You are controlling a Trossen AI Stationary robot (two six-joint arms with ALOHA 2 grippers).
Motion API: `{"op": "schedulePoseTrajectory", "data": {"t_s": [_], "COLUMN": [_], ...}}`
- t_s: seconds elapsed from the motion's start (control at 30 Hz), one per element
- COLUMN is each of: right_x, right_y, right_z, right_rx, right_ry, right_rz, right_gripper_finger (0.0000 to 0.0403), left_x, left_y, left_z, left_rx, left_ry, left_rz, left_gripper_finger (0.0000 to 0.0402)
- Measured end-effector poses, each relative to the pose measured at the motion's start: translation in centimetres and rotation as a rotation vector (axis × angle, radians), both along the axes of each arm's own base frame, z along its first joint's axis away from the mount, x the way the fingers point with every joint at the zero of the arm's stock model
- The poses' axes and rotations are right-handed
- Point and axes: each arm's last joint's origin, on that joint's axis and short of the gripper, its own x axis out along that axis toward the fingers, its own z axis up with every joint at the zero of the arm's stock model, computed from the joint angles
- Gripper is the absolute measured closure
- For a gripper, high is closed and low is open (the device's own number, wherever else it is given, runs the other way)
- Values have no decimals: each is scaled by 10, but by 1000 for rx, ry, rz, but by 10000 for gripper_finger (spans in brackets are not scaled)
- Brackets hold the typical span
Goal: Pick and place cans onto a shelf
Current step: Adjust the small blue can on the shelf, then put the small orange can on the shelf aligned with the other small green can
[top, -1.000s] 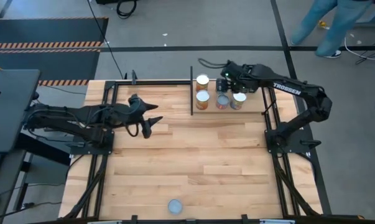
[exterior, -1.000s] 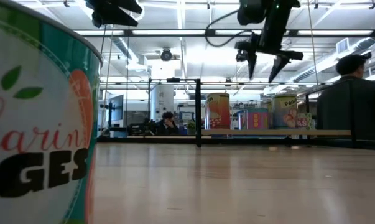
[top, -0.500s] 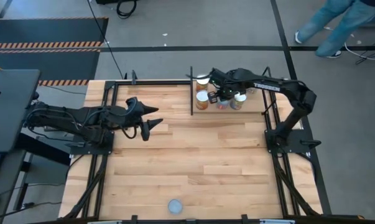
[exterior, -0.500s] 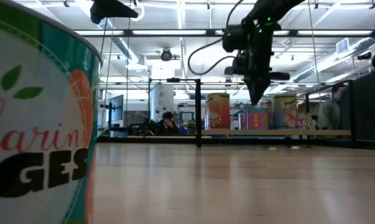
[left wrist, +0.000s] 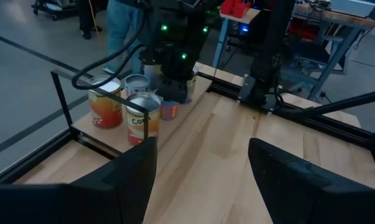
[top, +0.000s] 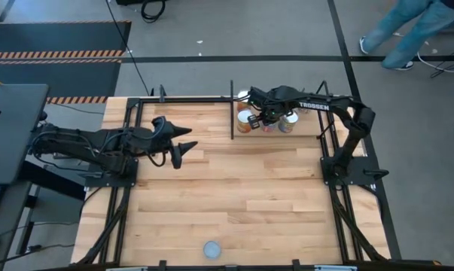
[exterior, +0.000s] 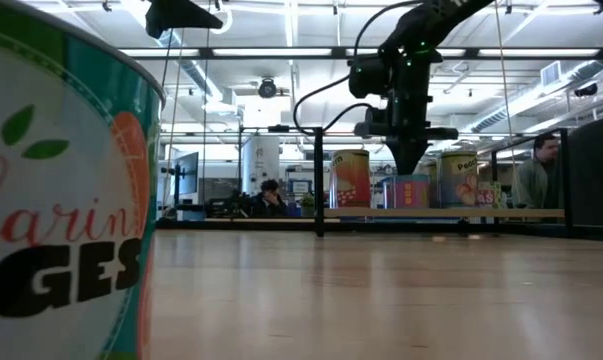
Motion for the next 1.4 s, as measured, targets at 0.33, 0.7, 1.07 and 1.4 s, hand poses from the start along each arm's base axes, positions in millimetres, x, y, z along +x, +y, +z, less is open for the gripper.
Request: {"op": "schedulePoseTrajectory", "data": {"t_s": [0.33, 0.7, 1.07, 1.4], "right_x": [-2, -1, -1, 22], "right_y": [1, 2, 4, 92], "right_z": [4, 4, 15, 91], "right_rx": [13, 42, -3, -446], "right_ry": [-31, -48, -57, -325], "right_rz": [-3, 5, 13, 320], "right_gripper_finger": [398, 398, 398, 384], "left_x": [0, 0, 0, -1], "left_y": [0, 0, 0, -9], "left_z": [0, 0, 0, 1], "left_rx": [23, 24, 19, 1], "left_ry": [10, 9, 4, -6], "left_rz": [-6, 0, 0, -38], "left_gripper_finger": [143, 143, 143, 143]}}
